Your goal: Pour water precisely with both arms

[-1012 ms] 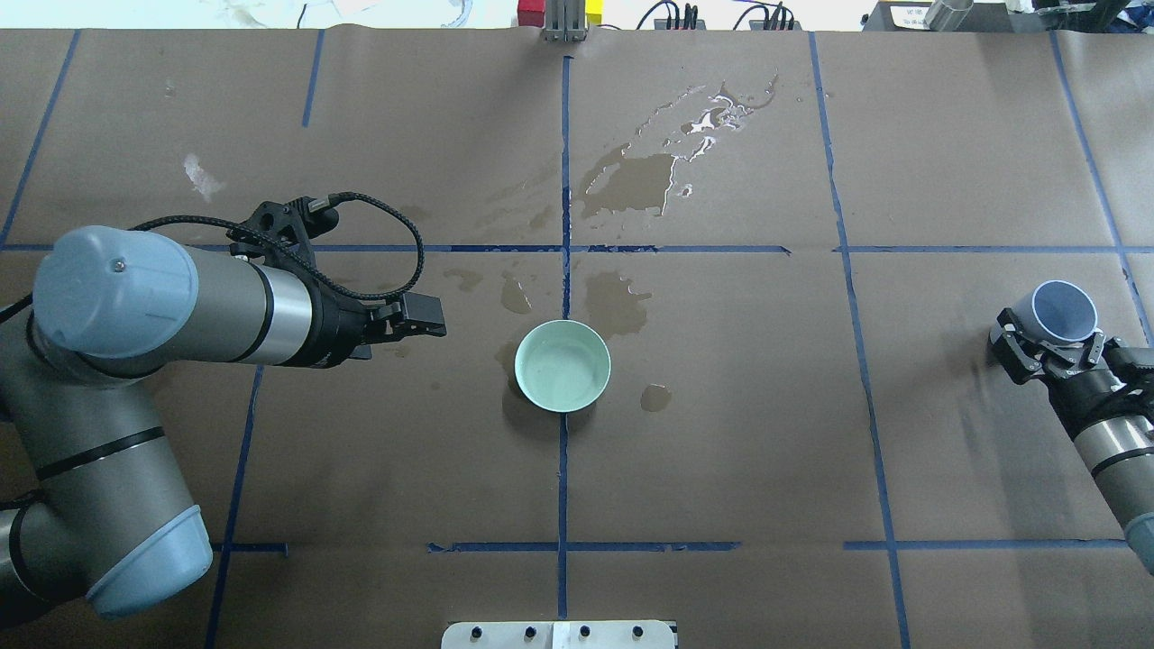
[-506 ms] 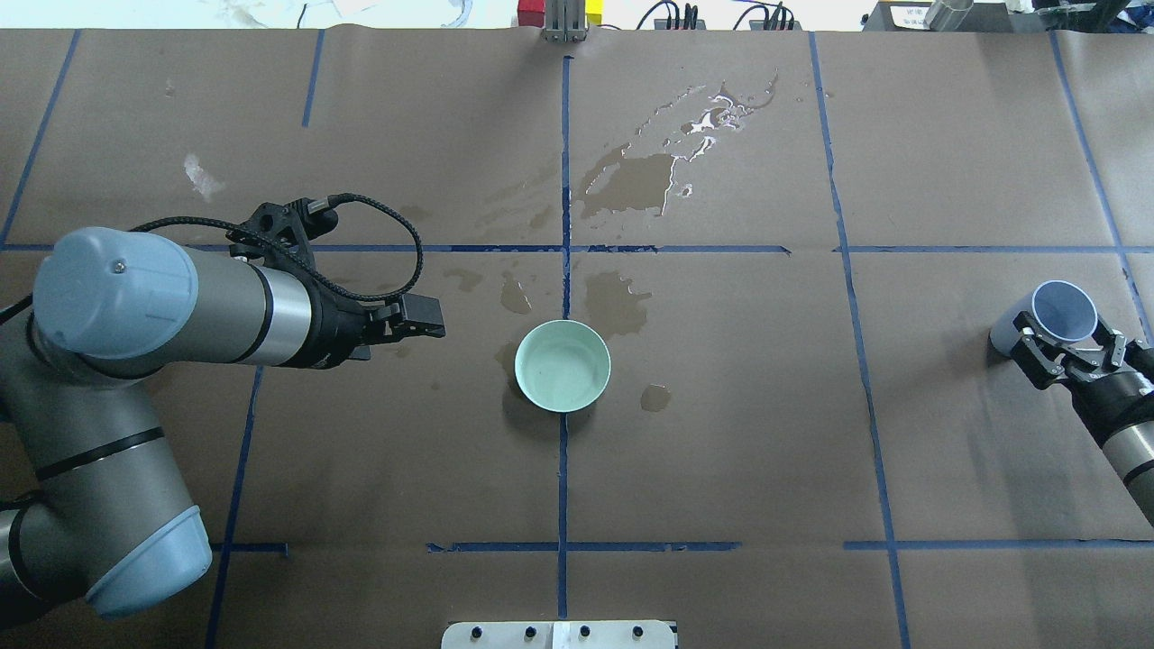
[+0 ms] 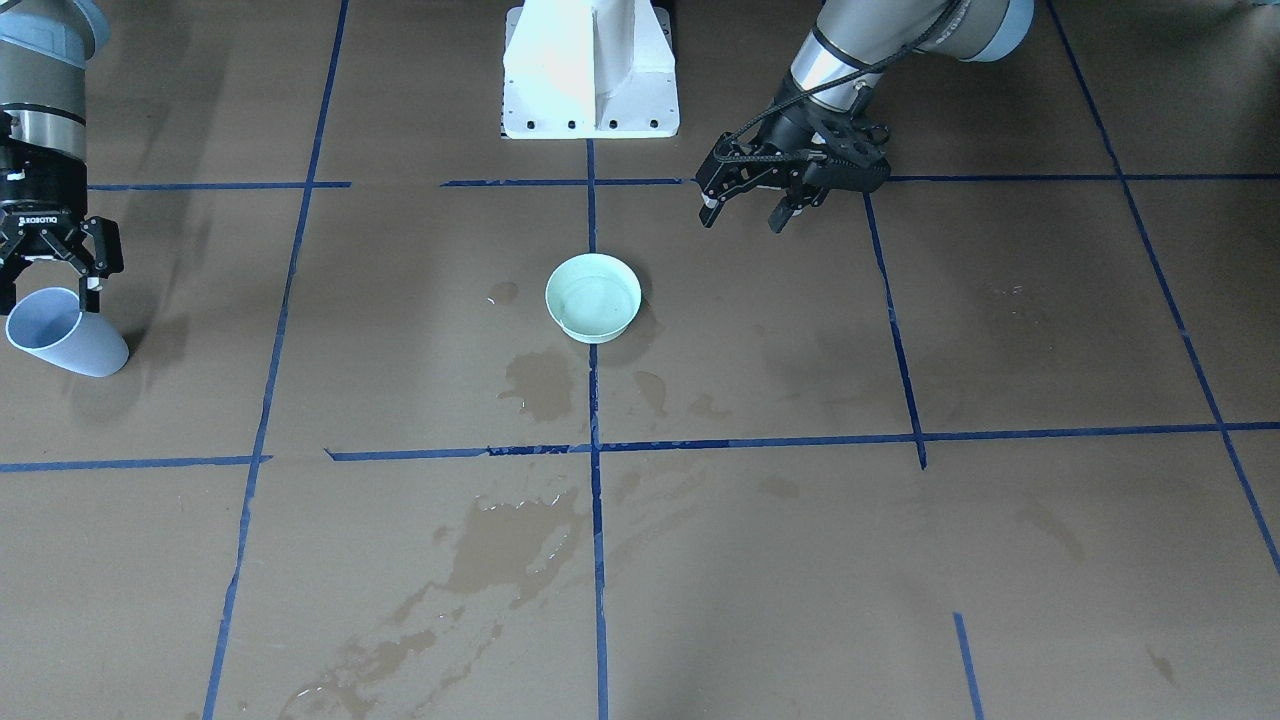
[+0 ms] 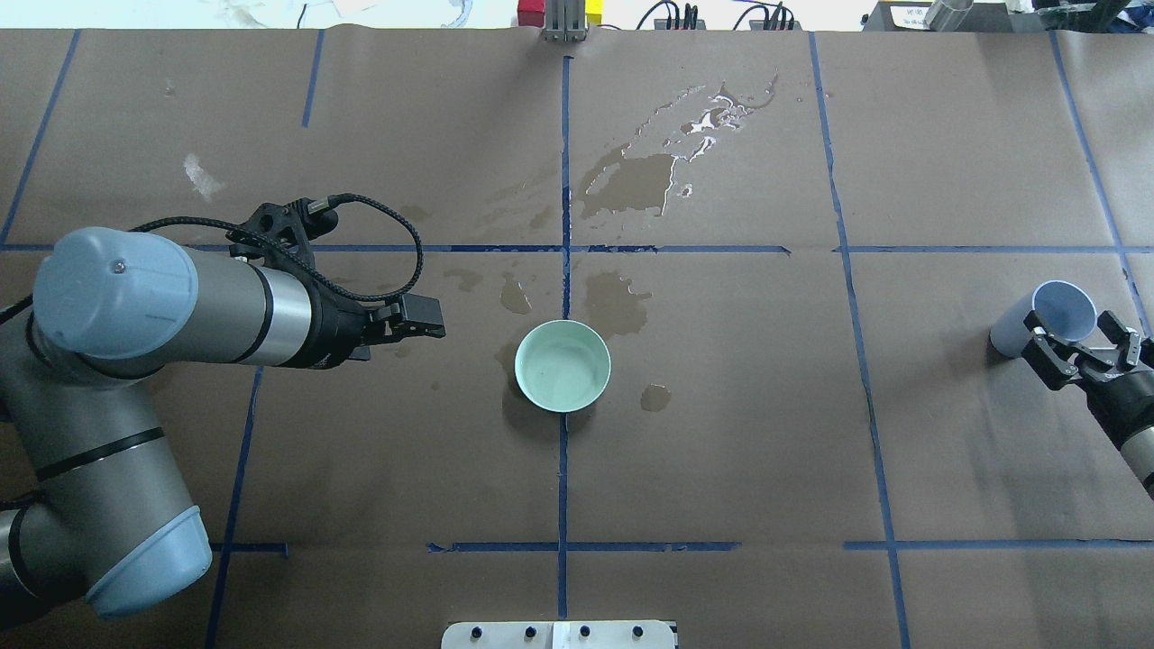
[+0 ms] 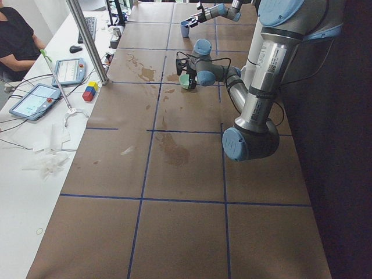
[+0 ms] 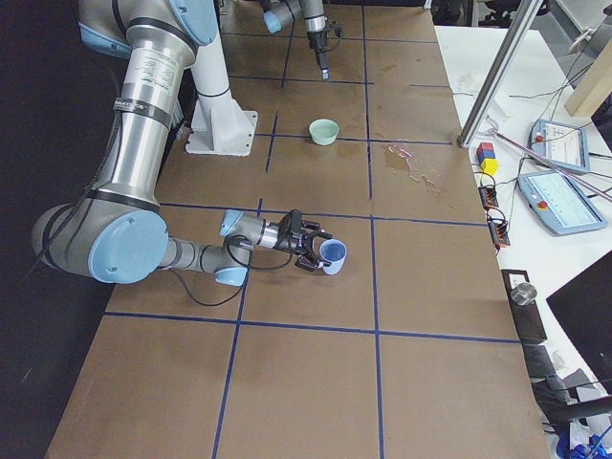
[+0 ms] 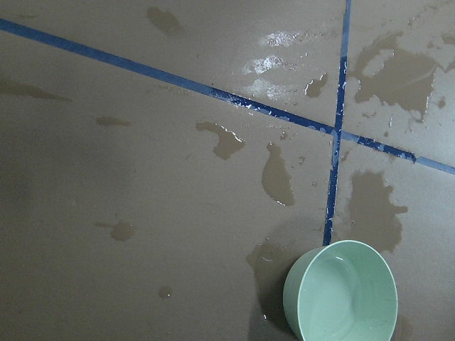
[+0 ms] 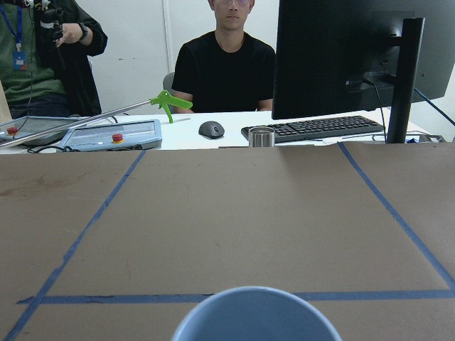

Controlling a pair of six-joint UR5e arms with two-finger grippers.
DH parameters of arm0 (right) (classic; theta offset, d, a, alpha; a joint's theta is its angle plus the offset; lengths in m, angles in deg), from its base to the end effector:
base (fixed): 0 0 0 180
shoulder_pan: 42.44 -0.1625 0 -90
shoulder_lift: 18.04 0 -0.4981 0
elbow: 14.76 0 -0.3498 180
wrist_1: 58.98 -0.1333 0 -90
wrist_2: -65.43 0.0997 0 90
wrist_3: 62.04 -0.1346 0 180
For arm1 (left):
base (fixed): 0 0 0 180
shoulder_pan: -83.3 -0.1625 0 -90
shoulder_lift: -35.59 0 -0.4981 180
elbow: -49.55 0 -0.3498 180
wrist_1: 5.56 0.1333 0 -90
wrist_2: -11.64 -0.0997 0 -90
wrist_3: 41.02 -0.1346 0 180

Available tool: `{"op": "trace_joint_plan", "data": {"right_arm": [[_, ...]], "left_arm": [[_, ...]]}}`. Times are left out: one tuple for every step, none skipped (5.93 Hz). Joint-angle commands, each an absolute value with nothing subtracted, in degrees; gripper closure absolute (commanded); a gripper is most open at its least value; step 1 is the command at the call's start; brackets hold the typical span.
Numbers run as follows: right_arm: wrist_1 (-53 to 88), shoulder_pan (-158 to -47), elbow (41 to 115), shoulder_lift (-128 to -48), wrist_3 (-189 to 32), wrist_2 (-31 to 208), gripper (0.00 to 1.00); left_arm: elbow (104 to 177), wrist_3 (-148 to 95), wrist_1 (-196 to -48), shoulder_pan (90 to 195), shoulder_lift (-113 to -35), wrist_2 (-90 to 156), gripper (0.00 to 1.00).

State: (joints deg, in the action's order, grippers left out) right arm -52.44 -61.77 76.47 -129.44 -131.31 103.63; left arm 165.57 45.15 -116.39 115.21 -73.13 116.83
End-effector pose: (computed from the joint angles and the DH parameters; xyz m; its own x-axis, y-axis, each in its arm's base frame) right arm -0.1717 -0.3136 0.6952 0.7036 0.0148 0.7104 -0.6609 0.3811 0.6465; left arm 0.4302 -0.3834 0.3510 0.3708 -0.1550 -0.9157 0.2835 0.9578 -0.0473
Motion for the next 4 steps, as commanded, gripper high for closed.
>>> {"op": "trace_joint_plan", "data": {"right_arm": [[-52.47,-64.83,78.39,-130.19,-130.25,107.23,0.0],[-52.47,-67.55,78.93,-130.37,-127.98,110.05,0.0],[-52.47,-71.67,79.11,-130.02,-126.31,115.47,0.0],[-52.47,-75.37,79.11,-129.67,-123.94,119.7,0.0]], "left_arm": [[165.39,45.11,-116.39,115.12,-73.3,116.85,0.0],[164.87,45.2,-116.39,114.86,-73.74,116.85,0.0],[164.78,45.29,-116.31,114.68,-74.09,116.94,0.0],[163.47,46.68,-116.31,113.98,-75.32,117.02,0.0]]}}
